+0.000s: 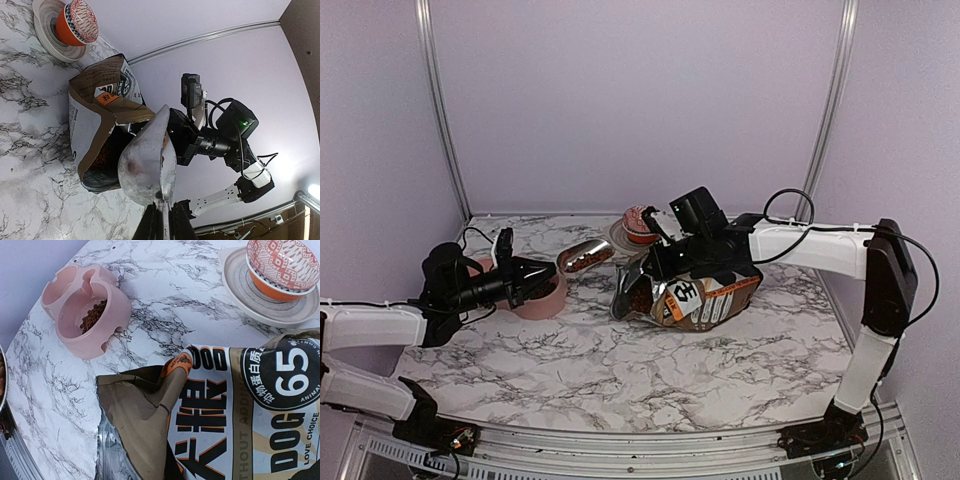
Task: Serve the pet food
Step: Place the pet food in the pet food bowl.
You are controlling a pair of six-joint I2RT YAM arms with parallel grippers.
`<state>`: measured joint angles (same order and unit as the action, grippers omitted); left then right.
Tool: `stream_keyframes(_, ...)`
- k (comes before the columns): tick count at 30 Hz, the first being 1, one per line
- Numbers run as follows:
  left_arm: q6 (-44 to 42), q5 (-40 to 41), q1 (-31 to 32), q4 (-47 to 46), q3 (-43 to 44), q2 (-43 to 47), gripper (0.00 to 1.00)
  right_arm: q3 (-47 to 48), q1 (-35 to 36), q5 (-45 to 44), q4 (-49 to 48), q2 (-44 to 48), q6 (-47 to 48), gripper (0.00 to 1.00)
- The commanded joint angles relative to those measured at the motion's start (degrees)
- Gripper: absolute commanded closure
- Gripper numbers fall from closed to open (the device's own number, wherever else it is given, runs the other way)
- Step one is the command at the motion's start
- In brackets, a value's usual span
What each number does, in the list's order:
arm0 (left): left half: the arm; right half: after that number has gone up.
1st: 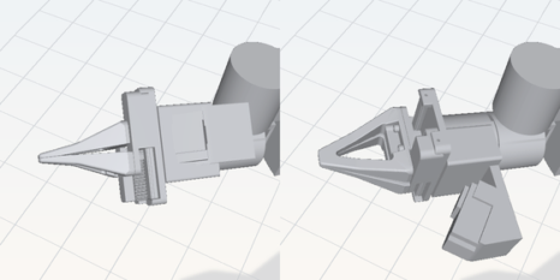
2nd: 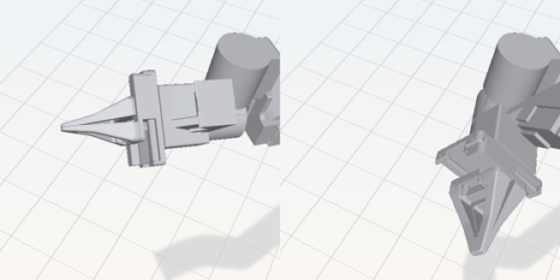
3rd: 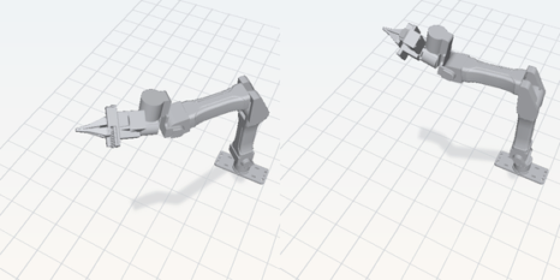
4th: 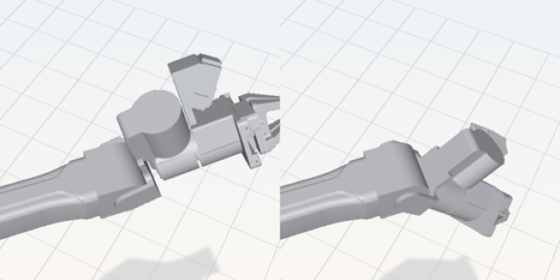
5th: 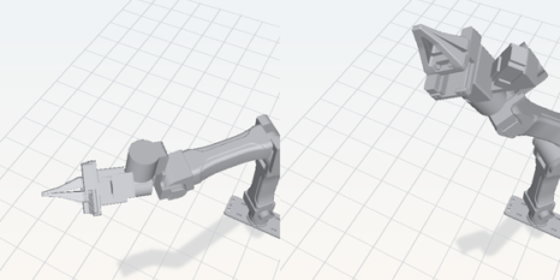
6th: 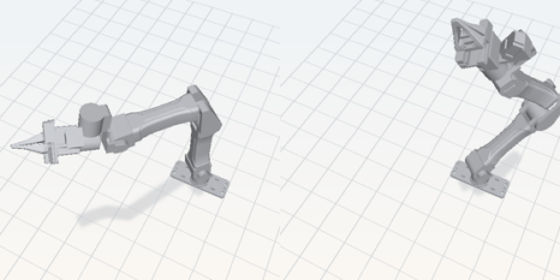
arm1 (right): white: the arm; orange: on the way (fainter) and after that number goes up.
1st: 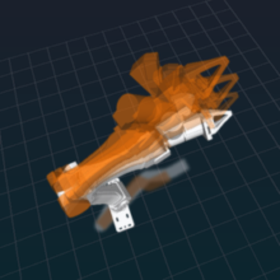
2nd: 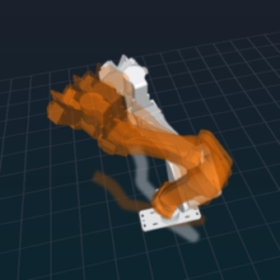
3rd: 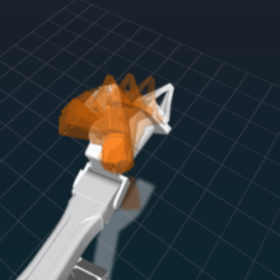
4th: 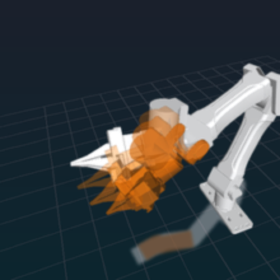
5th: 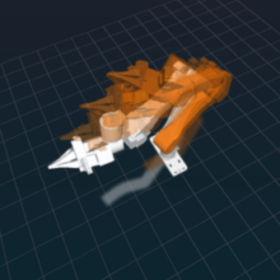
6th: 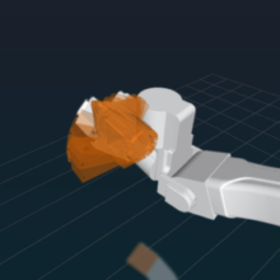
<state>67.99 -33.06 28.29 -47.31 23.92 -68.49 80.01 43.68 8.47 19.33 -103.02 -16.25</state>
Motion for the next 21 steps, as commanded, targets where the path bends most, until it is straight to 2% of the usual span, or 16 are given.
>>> stream_keyframes(1, 1.14, -1.11, -1.69, -4.94, -1.07, 2.7, 1.0, 1.1, -2.02, -4.25, -1.84, 3.0, 0.88, 1.0)
stream_keyframes(8, 1.91, -1.28, -5.65, -4.87, -3.85, 5.01, 1.0, 0.95, -2.03, -4.41, -1.93, 3.03, 0.96, 1.0)
stream_keyframes(21, 3.02, -3.53, -18.13, -4.46, -10.83, 10.71, 1.0, 0.89, -2.11, -4.23, -2.04, 2.92, 1.04, 1.0)
